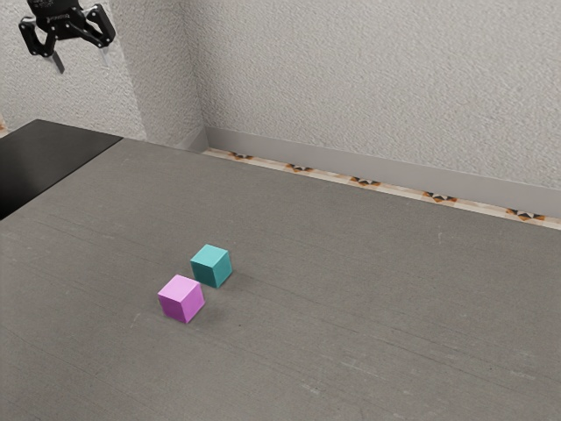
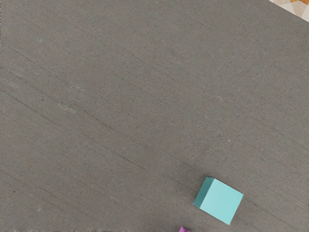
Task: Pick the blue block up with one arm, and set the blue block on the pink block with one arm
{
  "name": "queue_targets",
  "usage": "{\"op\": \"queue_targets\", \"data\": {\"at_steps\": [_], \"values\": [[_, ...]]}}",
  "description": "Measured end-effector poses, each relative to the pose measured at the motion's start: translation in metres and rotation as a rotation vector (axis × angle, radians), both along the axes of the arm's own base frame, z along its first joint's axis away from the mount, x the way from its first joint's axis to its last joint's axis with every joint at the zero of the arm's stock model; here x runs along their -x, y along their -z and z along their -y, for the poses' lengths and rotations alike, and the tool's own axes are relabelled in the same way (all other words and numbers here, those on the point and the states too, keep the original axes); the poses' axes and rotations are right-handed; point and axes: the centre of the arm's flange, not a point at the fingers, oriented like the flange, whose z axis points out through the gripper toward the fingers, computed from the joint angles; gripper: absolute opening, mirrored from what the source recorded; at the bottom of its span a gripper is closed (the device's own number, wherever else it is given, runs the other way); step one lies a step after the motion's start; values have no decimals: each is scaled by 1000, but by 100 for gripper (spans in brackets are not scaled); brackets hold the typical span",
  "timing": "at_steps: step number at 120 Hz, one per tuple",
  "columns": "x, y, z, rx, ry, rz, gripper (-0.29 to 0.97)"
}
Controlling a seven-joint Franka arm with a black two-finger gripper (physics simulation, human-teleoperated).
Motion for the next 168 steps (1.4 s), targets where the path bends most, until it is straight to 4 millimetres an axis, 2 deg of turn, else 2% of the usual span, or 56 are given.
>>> {"op": "queue_targets", "data": {"at_steps": [16, 23, 25, 30, 33, 36, 39, 51, 63, 71, 77, 81, 84, 88, 91, 97, 99, 101, 107, 113, 121, 130, 136, 143, 153, 160, 168], "values": [[1, 1, -3, 15, -22, 0, 66], [5, -7, -5, 18, -33, 14, 66], [10, -19, -1, 8, -34, 35, 66], [43, -89, 48, -57, 20, 150, 66], [64, -121, 81, -80, 64, 210, 66], [80, -142, 113, -93, 112, 249, 66], [89, -154, 143, -99, 162, 272, 66], [110, -168, 253, -97, 359, 307, 66], [137, -169, 349, -76, 545, 319, 66], [152, -161, 401, -65, 643, 306, 66], [148, -147, 423, -66, 671, 278, 66], [134, -136, 417, -72, 642, 254, 66], [118, -127, 396, -74, 592, 228, 66], [98, -119, 351, -77, 500, 200, 66], [93, -110, 310, -75, 431, 168, 66], [102, -98, 225, -64, 286, 124, 66], [107, -85, 205, -56, 255, 97, 66], [111, -70, 197, -48, 246, 66, 66], [114, -18, 206, -26, 284, -23, 66], [102, 25, 206, -10, 289, -88, 66], [69, 81, 215, -6, 297, -153, 66], [18, 160, 229, -23, 297, -237, 66], [-14, 197, 237, -40, 299, -252, 66], [-52, 225, 242, -60, 296, -235, 66], [-102, 243, 233, -54, 293, -173, 66], [-121, 251, 220, -36, 304, -144, 66], [-133, 266, 204, -46, 331, -133, 66]]}}
